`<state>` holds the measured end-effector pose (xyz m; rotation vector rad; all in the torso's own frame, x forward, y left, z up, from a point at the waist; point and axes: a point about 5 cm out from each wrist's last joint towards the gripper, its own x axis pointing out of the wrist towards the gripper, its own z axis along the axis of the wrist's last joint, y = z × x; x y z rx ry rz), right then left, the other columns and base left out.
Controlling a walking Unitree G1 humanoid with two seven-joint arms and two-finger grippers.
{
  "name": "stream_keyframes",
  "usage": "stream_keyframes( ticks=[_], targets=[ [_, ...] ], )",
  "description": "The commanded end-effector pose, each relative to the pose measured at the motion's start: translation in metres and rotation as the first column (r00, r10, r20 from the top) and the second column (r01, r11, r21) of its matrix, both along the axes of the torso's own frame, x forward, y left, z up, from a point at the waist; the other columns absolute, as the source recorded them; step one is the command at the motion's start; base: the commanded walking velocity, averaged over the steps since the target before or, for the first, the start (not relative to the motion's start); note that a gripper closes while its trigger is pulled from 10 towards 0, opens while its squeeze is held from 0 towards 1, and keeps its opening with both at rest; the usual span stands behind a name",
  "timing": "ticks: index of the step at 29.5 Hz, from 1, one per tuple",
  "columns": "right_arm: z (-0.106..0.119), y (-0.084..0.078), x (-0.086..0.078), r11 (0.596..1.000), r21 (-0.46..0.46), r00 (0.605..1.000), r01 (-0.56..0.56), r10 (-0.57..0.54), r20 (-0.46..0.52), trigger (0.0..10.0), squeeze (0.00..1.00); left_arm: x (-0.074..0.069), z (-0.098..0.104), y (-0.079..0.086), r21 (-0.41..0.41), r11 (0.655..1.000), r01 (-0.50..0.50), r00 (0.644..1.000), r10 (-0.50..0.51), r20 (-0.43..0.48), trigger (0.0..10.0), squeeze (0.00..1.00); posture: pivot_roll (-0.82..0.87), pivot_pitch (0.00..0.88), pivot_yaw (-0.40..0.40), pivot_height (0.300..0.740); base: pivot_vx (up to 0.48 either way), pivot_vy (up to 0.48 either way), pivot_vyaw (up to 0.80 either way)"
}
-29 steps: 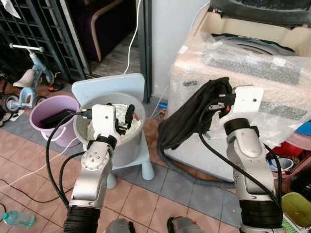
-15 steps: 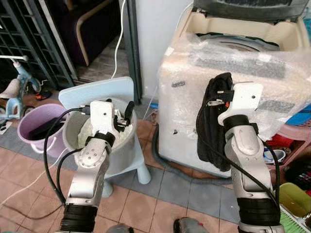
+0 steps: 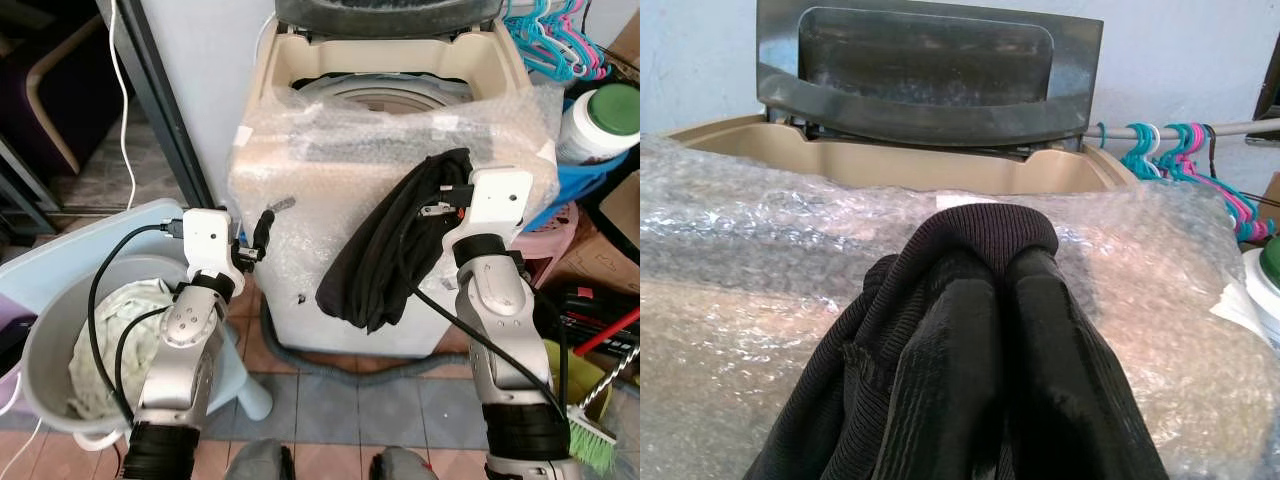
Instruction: Clothes washing
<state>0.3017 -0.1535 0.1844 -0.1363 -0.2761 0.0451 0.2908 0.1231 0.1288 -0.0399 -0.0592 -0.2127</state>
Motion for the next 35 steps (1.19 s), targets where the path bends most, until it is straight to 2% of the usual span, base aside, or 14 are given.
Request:
stream_keyframes(
  ticks=[1, 4, 9, 13, 16, 18, 21, 27, 35],
  targets=[
    [0.007, 0.002, 0.001, 0.999, -0.031, 0.998, -0.033, 0.034, 0.047, 10.0, 0.00, 0.000, 0.003, -0.002, 0.006, 1.000, 0.002, 1.000, -0.002, 0.013, 10.0, 0.00, -0.05, 0.092, 0.050, 0.740, 0.000, 0.000, 0.00],
    [0.024, 0.008, 0.007, 0.981, -0.155, 0.985, -0.115, 0.133, 0.108, 10.0, 0.00, 0.000, 0.006, -0.001, 0.008, 1.000, -0.013, 0.999, 0.013, 0.030, 10.0, 0.00, -0.05, 0.090, 0.048, 0.740, 0.000, 0.000, 0.00],
    [0.042, 0.004, 0.017, 0.978, -0.165, 0.976, -0.124, 0.150, 0.157, 10.0, 0.00, -0.002, 0.004, -0.001, 0.008, 1.000, -0.012, 1.000, 0.012, 0.027, 10.0, 0.00, -0.04, 0.089, 0.043, 0.740, 0.000, 0.000, 0.00],
    [0.056, 0.007, 0.022, 0.968, -0.201, 0.961, -0.152, 0.192, 0.201, 10.0, 0.00, -0.014, -0.010, 0.005, 0.046, 0.998, -0.045, 0.999, 0.047, -0.028, 10.0, 0.00, -0.04, 0.089, 0.042, 0.740, 0.000, 0.000, 0.00],
    [0.067, 0.006, 0.027, 0.963, -0.217, 0.951, -0.158, 0.208, 0.229, 10.0, 0.00, -0.031, -0.028, 0.017, 0.078, 0.991, -0.104, 0.989, 0.111, -0.094, 10.0, 0.00, -0.03, 0.093, 0.039, 0.740, 0.000, 0.000, 0.00],
    [0.073, 0.007, 0.030, 0.959, -0.226, 0.943, -0.171, 0.226, 0.243, 10.0, 0.00, -0.039, -0.035, 0.025, 0.065, 0.988, -0.138, 0.980, 0.146, -0.135, 10.0, 0.00, -0.02, 0.098, 0.034, 0.740, 0.135, 0.000, 0.00],
    [0.076, 0.011, 0.032, 0.951, -0.242, 0.934, -0.195, 0.255, 0.250, 10.0, 0.00, -0.041, -0.035, 0.028, 0.070, 0.986, -0.152, 0.978, 0.160, -0.134, 10.0, 0.00, -0.01, 0.101, 0.031, 0.740, 0.295, 0.000, 0.14],
    [0.080, 0.021, 0.034, 0.935, -0.266, 0.916, -0.233, 0.303, 0.264, 10.0, 0.00, -0.040, -0.032, 0.022, 0.055, 0.988, -0.144, 0.980, 0.150, -0.129, 10.0, 0.00, -0.01, 0.099, 0.025, 0.740, 0.308, 0.000, 0.60],
    [0.083, 0.017, 0.036, 0.940, -0.258, 0.917, -0.224, 0.293, 0.270, 10.0, 0.00, -0.041, -0.031, 0.020, 0.047, 0.989, -0.137, 0.981, 0.142, -0.134, 10.0, 0.00, -0.02, 0.106, 0.025, 0.740, 0.307, 0.000, 0.06]
  ],
)
